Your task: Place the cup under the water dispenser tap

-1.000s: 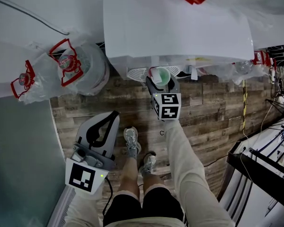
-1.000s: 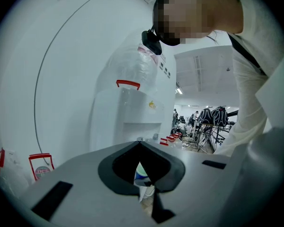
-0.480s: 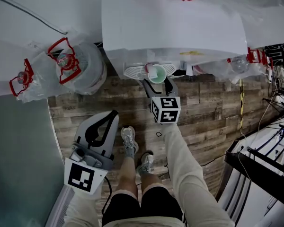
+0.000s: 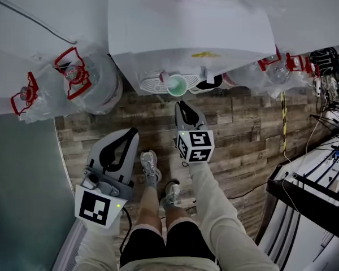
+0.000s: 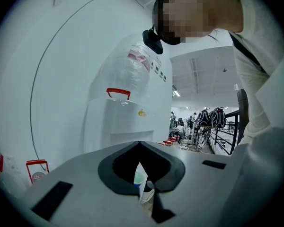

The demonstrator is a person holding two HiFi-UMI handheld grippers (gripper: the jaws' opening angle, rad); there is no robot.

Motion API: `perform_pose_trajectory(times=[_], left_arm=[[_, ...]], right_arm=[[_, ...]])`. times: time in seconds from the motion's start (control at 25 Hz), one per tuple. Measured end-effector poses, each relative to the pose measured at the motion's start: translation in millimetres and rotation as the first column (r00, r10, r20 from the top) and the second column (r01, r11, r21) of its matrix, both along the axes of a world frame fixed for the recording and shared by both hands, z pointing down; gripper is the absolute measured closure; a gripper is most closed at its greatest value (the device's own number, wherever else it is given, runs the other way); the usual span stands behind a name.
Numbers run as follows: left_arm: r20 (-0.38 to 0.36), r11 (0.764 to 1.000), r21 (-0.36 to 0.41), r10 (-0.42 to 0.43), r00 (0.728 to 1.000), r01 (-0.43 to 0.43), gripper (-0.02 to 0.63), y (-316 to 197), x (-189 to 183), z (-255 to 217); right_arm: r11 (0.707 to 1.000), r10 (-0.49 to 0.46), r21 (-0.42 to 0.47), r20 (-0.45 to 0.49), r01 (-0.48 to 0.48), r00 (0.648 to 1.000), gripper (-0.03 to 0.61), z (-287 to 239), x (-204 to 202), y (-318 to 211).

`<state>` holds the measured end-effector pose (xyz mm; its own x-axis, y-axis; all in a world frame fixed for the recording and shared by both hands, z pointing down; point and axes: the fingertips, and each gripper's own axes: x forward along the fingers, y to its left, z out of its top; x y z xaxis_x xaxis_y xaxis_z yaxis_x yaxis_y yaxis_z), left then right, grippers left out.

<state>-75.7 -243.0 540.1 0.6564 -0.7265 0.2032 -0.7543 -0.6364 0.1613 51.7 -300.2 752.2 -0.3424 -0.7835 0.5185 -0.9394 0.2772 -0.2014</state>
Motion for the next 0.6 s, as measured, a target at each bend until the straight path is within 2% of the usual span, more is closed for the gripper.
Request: perform_pose_trajectory(times=[0.04, 0.6], left_arm=[[-0.001, 1.0, 0.005, 0.002, 1.0, -0.002, 0.609, 1.3, 2.4, -3.3], [-0.004, 0.998, 0.056, 0.001, 1.0, -0.001, 0.609, 28.2, 30.6, -77.7]], right_arm=[[1.0, 0.003, 0.015, -0.009, -0.003, 1.0, 0.569, -7.3, 3.0, 2.9], [0.986, -0.038, 0.165, -0.02, 0.041, 0.999, 0.569, -149.3, 24.1, 52.7]])
